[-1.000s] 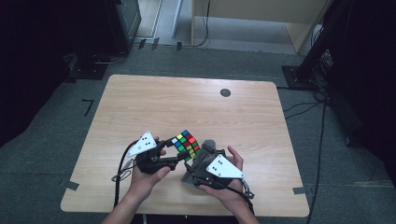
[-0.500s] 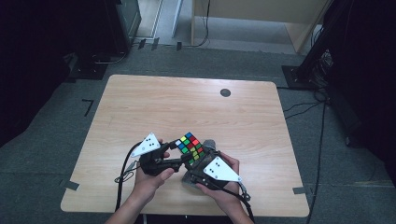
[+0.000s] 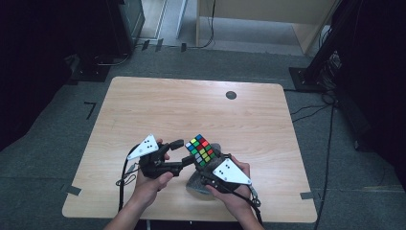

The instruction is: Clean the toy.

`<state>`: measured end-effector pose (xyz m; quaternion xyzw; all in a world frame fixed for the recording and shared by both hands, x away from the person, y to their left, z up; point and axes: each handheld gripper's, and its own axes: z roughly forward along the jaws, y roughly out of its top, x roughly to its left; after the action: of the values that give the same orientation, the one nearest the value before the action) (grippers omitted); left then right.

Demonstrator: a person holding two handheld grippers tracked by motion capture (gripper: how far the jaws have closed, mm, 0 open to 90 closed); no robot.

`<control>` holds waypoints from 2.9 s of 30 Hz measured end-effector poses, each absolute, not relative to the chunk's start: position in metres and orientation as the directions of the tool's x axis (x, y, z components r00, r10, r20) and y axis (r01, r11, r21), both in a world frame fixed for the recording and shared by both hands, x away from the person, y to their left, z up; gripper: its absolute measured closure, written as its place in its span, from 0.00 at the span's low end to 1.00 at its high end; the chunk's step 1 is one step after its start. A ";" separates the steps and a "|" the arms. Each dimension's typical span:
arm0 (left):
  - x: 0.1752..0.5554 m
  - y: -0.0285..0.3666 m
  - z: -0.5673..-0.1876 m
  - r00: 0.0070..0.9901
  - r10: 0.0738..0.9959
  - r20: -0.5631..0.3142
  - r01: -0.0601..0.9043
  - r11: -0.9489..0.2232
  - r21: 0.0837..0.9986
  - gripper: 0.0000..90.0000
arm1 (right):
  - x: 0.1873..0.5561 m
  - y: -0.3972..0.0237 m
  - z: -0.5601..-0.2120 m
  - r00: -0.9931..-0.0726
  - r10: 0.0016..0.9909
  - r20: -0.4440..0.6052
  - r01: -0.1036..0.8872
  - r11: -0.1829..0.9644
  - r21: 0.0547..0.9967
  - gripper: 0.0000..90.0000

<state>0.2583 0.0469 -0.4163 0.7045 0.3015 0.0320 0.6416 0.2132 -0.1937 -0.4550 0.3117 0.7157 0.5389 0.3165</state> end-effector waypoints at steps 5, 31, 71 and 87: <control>0.263 0.059 -0.414 0.814 0.475 -0.336 0.368 0.026 0.929 0.21 | 0.218 -0.209 -0.451 -0.595 0.799 -0.088 0.128 0.203 0.971 0.39; 0.241 0.027 -0.436 0.847 0.491 0.205 -0.003 -0.381 0.925 0.16 | 0.218 -0.219 -0.413 -0.692 0.685 0.227 0.386 0.086 0.918 0.39; 0.239 0.026 -0.450 0.769 0.518 0.375 -0.108 -0.474 0.874 0.38 | 0.220 -0.227 -0.410 -0.681 0.640 0.355 0.443 -0.025 0.896 0.31; 0.251 0.042 -0.442 0.801 0.567 0.195 0.045 -0.382 0.923 0.39 | 0.243 -0.213 -0.481 -0.638 0.769 0.039 0.455 0.335 0.825 0.26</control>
<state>0.2513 0.0419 -0.4421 0.7927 0.1931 0.2499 0.5215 0.2425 -0.2131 -0.4815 0.3840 0.7965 0.4299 0.1825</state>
